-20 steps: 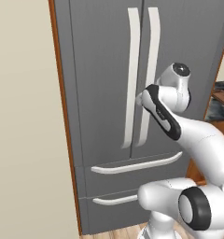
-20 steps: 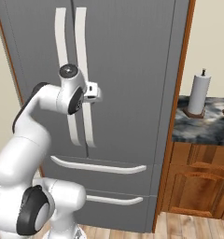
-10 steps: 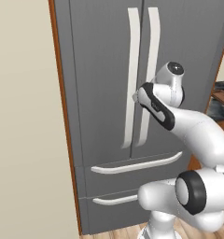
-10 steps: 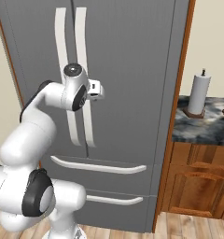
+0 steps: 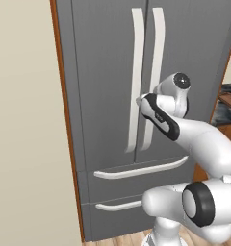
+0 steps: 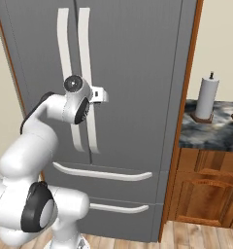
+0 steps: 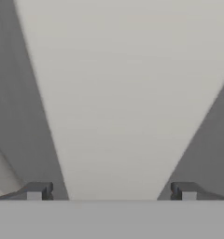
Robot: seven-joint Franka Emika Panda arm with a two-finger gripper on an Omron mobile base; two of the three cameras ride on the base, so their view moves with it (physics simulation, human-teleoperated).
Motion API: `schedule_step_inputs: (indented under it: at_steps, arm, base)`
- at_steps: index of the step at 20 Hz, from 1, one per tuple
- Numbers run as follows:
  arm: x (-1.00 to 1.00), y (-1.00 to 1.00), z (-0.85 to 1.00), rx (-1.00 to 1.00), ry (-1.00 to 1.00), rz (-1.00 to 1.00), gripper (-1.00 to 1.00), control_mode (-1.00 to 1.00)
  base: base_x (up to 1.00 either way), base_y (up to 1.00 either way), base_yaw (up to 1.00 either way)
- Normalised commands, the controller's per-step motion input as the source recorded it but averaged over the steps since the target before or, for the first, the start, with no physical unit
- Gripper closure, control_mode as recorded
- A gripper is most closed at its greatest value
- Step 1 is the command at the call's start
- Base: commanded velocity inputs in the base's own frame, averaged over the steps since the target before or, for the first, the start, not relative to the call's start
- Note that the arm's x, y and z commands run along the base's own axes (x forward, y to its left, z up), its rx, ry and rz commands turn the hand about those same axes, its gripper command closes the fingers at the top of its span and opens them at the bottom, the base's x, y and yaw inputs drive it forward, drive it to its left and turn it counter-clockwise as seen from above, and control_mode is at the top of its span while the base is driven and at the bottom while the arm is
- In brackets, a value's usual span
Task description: Retrieve a lemon from the fridge and place it on the cutting board with the fish.
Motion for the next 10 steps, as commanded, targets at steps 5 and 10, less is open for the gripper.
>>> schedule_step_inputs:
  at_steps: [5, 10]
  arm:
    - [0.37, -0.04, -0.07, 0.00, -0.07, 0.00, -1.00, -1.00]
    - [0.62, -0.24, -0.03, 0.04, 0.00, 0.04, -1.00, -1.00]
  base:
    - [0.00, 0.00, 0.00]
    - [0.00, 0.00, 0.00]
